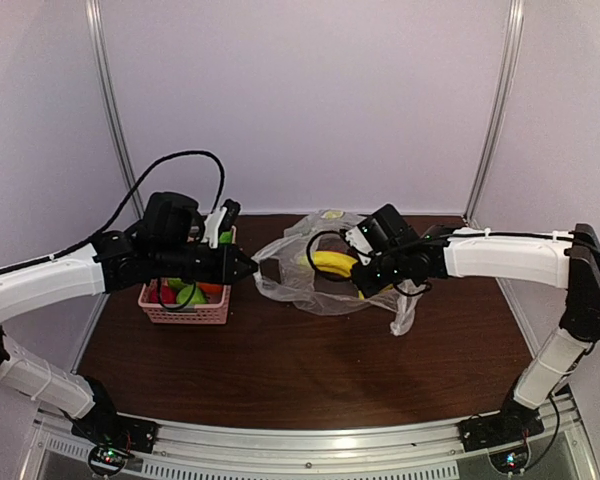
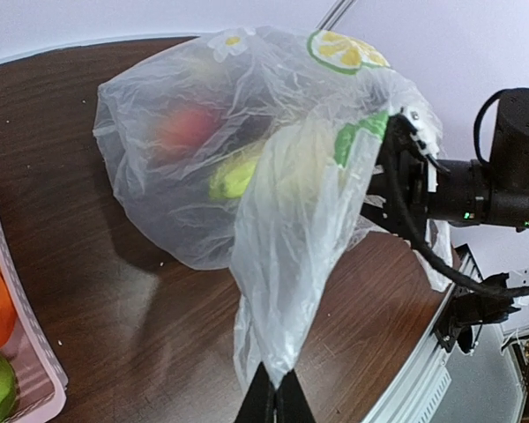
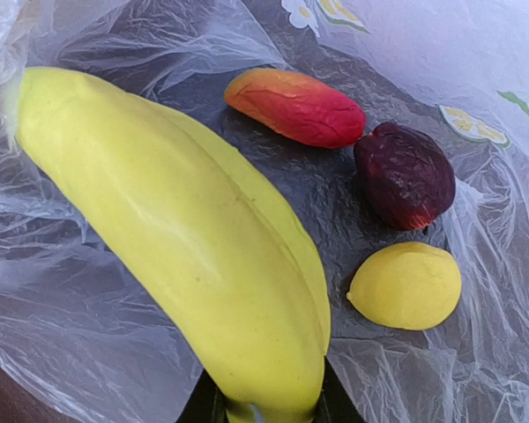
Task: Untie the knot of the plastic bag and take out the fruit
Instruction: Pick up the fake fruit from the takeout bag.
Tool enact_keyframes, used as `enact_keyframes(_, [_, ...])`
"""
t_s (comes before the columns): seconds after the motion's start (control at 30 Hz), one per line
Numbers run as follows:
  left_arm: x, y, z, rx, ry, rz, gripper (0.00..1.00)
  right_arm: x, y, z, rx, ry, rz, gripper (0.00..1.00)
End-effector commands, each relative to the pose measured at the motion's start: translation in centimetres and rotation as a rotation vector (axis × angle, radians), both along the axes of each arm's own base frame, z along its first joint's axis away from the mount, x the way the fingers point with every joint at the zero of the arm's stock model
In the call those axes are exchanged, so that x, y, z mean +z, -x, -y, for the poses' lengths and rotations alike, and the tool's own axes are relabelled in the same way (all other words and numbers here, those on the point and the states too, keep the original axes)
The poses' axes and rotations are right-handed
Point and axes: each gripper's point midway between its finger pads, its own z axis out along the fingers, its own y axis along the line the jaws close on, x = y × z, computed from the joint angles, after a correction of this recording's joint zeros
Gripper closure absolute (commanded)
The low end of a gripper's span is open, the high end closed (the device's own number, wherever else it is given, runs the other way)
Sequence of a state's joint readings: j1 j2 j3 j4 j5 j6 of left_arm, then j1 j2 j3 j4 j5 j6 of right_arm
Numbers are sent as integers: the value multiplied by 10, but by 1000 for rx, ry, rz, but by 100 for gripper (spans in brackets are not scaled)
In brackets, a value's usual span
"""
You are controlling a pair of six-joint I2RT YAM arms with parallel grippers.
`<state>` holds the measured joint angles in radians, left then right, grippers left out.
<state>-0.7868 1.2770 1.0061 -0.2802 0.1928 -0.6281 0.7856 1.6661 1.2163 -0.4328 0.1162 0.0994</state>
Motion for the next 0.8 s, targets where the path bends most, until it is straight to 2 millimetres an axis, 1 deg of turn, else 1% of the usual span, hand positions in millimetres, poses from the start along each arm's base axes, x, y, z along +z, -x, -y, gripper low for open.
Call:
enact_keyframes(0.0, [25, -7, -3, 51, 47, 62, 100, 14, 10, 18, -63, -7, 17, 92])
enact_keyframes(0.2, [28, -9, -12, 91, 42, 74, 100, 24, 20, 42, -115, 15, 41, 91])
enact_keyframes(0.33, [24, -11, -16, 121, 31, 66, 100, 33, 29, 48, -122, -18, 47, 91])
enact_keyframes(0.43, [19, -13, -19, 143, 19, 50, 100, 43, 36, 46, -100, -66, 41, 90])
enact_keyframes(0.53, [14, -14, -18, 153, 18, 31, 100, 55, 46, 39, -45, -138, 34, 89])
enact_keyframes(0.67, [12, -13, -11, 123, 29, 17, 100, 76, 65, 21, 69, -257, 18, 86])
enact_keyframes(0.77, [16, -13, -6, 99, 45, 27, 100, 89, 76, 8, 141, -316, 11, 85])
